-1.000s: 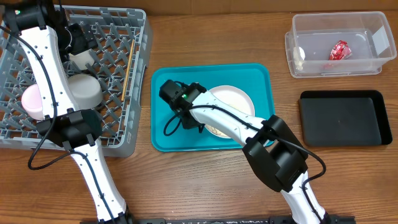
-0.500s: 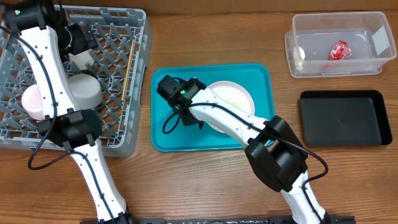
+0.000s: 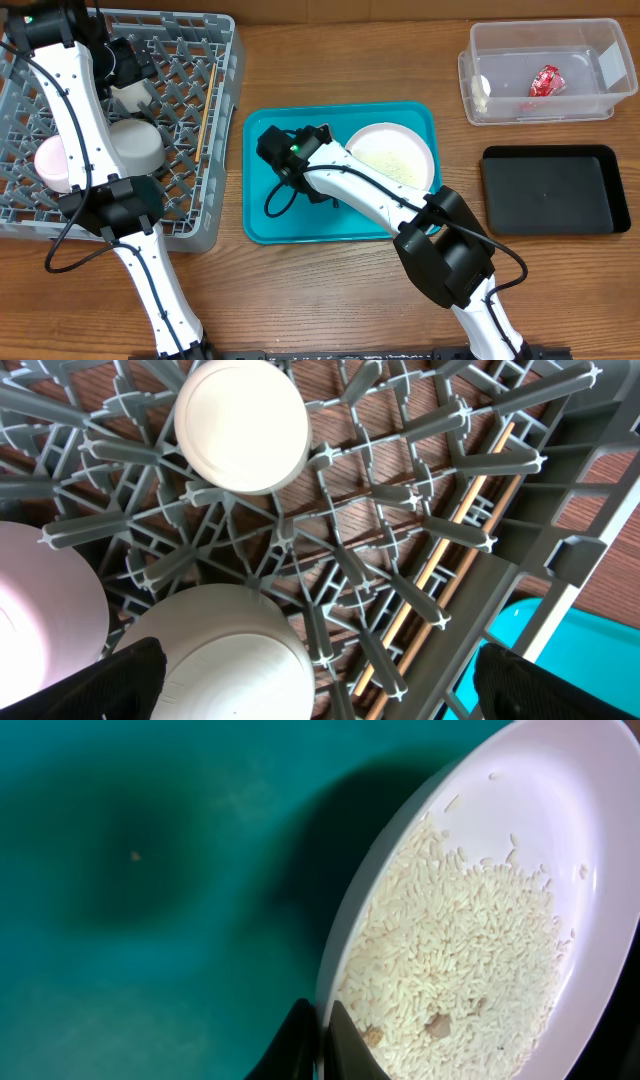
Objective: Sort waste into correct bins and load items into the dishwasher
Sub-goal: 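Lift the plate and carry it right over the black tray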
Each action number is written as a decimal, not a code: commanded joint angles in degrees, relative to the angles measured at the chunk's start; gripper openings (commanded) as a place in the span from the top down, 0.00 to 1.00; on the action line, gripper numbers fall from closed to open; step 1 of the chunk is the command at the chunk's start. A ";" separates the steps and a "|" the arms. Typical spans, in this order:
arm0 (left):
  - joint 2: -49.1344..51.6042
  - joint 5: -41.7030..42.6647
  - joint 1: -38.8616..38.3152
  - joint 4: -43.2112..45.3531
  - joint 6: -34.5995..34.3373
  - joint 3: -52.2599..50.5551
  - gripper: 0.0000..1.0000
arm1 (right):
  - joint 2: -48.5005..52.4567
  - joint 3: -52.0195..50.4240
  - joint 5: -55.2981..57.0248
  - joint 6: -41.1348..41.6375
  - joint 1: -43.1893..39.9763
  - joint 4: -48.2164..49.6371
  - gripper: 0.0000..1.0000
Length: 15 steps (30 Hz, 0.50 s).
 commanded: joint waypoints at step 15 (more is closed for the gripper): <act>-2.10 -0.59 -0.39 -0.13 -0.55 0.72 0.00 | -1.44 1.38 13.55 8.50 -6.54 -8.22 0.96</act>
